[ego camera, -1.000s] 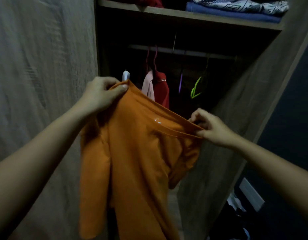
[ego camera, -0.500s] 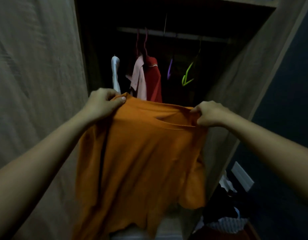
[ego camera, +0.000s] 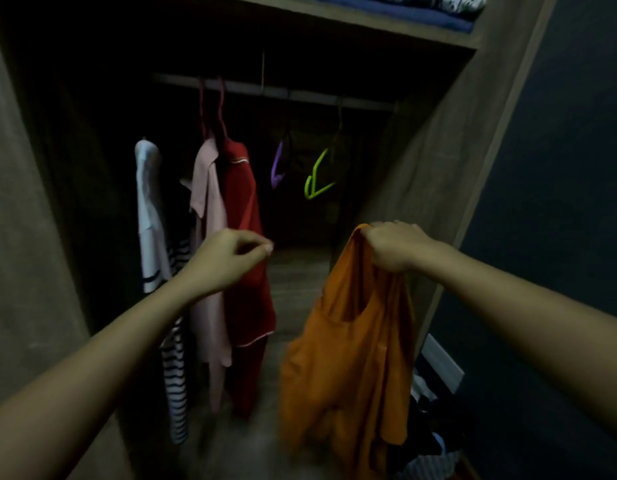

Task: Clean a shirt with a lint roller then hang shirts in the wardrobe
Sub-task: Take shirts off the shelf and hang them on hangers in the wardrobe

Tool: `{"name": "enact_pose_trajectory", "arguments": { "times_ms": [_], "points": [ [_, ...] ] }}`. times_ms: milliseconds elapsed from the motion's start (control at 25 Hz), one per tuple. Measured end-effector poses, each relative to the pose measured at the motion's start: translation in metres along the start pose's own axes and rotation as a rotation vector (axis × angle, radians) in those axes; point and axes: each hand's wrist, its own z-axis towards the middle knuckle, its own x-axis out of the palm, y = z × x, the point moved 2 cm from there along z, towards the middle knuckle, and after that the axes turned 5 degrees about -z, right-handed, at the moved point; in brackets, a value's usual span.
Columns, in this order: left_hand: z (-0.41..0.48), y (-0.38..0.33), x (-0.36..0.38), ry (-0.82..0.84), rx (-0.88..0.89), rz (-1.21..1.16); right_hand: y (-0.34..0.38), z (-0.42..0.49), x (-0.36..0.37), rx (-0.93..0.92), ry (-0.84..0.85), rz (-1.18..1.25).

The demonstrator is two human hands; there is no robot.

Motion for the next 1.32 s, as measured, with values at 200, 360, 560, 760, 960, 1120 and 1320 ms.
{"name": "enact_pose_trajectory", "arguments": {
  "times_ms": [200,360,560,760,960,1120,1320],
  "points": [
    [0.112,-0.044,-0.003,-0.289,0.175,0.126,-0.049,0.033,0.004,0.045,0.069,-0.109],
    [0.199,-0.039,0.006,-0.251,-0.106,0.317,-0.085,0.042,0.006,0.108,0.082,-0.211],
    [0.221,-0.024,0.032,-0.290,-0.456,0.079,-0.106,0.042,0.016,0.142,0.045,-0.240],
    [0.198,-0.039,0.027,-0.470,-0.352,-0.116,-0.106,0.041,0.023,0.124,0.030,-0.275],
    [0.093,-0.023,0.014,-0.597,-0.238,-0.125,-0.100,0.039,0.018,0.142,0.043,-0.129],
    [0.015,0.029,-0.003,-0.707,-0.017,-0.099,-0.076,0.048,0.014,0.091,0.048,0.156],
    [-0.028,0.073,-0.052,-0.536,0.098,-0.154,-0.047,0.051,-0.008,0.090,-0.088,0.471]
  ]
}}
